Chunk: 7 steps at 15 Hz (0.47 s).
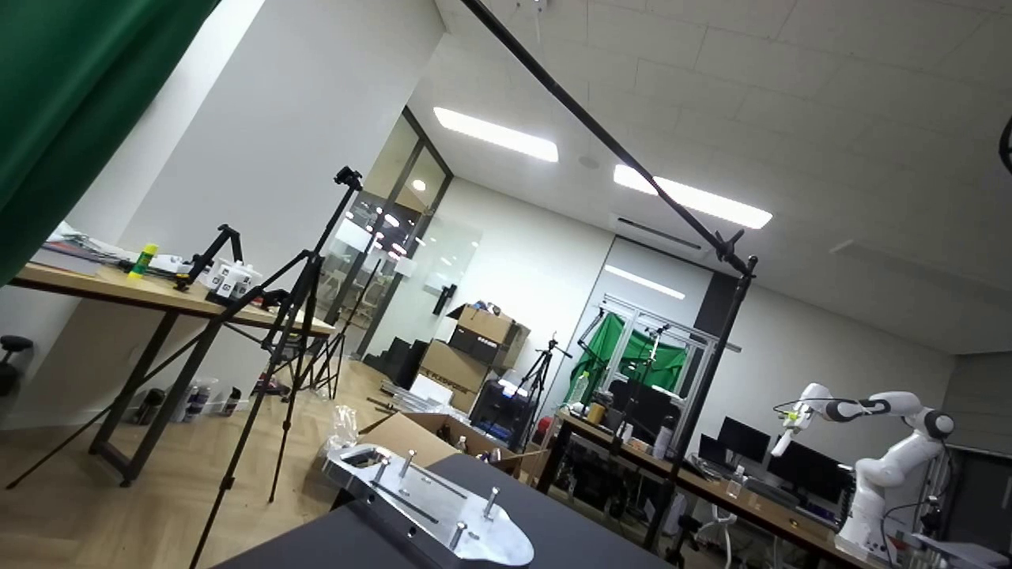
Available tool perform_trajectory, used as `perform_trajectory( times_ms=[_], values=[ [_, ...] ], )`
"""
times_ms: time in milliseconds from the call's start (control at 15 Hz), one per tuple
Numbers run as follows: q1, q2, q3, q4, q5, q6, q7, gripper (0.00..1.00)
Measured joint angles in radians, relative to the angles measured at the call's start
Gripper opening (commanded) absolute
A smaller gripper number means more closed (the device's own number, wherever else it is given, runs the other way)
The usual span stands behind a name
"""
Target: Press the nozzle to open the drinking hole of the bottle
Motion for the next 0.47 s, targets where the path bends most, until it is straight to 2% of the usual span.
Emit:
perform_trajectory(
  times_ms=[467],
  values=[
    [-0.001,0.0,0.001,-0.007,0.0,0.0,0.0,0.86]
  ],
)
